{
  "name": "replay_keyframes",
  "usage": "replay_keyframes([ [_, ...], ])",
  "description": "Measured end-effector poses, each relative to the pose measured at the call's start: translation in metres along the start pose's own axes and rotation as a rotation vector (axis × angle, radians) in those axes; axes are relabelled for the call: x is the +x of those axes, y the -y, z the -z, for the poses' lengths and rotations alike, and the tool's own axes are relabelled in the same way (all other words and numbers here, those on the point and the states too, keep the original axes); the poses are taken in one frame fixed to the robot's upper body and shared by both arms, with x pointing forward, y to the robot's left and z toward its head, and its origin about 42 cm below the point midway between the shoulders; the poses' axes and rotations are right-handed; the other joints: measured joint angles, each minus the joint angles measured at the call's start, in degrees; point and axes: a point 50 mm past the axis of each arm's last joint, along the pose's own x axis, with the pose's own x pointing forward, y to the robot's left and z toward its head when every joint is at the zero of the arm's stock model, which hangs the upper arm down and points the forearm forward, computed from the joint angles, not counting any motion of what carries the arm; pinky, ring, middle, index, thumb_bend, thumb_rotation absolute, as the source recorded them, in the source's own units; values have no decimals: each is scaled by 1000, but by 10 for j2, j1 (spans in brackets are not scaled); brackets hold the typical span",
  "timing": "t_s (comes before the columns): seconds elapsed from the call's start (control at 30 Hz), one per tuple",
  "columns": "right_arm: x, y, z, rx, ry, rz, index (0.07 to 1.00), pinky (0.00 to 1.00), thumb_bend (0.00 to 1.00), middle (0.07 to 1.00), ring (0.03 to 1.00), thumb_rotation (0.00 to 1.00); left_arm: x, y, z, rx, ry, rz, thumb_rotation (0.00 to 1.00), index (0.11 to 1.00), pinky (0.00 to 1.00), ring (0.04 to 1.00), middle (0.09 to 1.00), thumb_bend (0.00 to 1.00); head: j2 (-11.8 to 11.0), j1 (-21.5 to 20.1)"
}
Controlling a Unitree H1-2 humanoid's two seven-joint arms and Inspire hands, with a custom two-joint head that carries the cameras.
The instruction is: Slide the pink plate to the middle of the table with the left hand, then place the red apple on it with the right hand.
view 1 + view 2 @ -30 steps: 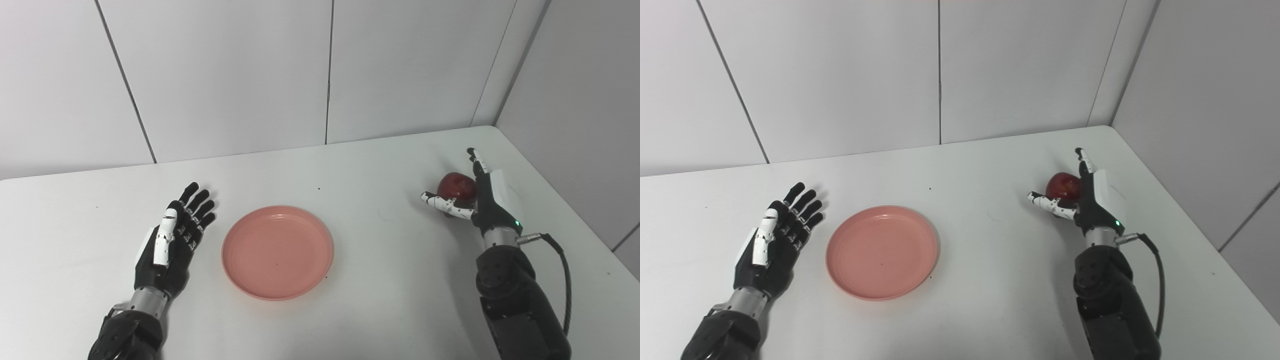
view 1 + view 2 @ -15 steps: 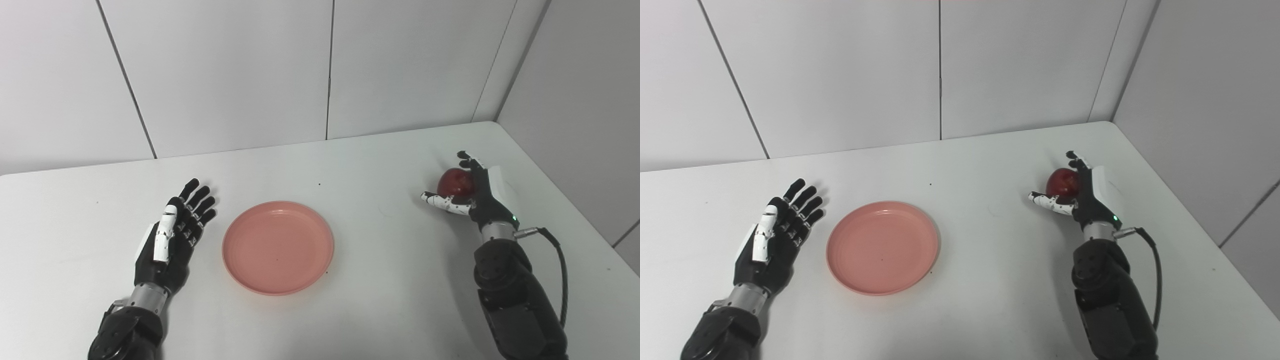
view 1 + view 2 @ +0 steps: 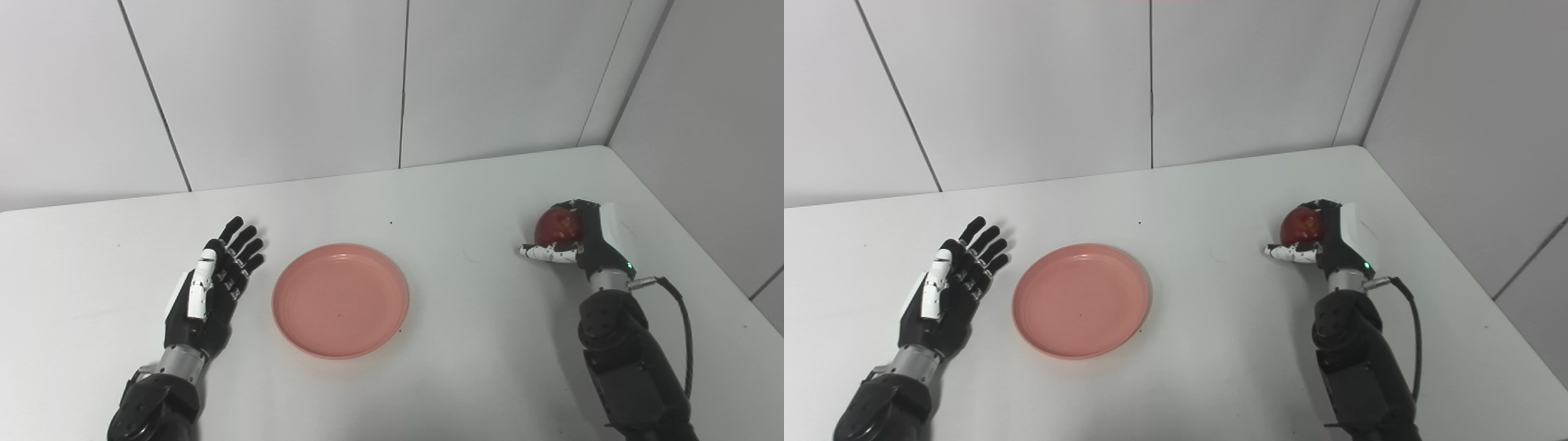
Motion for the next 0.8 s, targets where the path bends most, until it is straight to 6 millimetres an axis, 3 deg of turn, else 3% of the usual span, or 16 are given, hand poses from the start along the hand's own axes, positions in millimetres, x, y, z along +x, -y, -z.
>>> replay_keyframes([
  [0.4, 5, 1, -1, -41, 29, 4, 485, 368, 520, 500, 441, 136, 0, 0, 0, 0, 0, 0, 1000, 916, 935, 924, 928, 364, -2, 5],
  [0.63, 1, 11, -15, -20, 79, 40, 484, 327, 519, 470, 403, 133, 0, 1, 0, 0, 0, 2, 1000, 918, 930, 924, 929, 370, -4, 7],
  [0.8, -2, 22, -28, 12, 125, 72, 484, 356, 519, 479, 424, 133, 0, 1, 0, 1, -1, 4, 1000, 919, 930, 923, 930, 371, -4, 9],
])
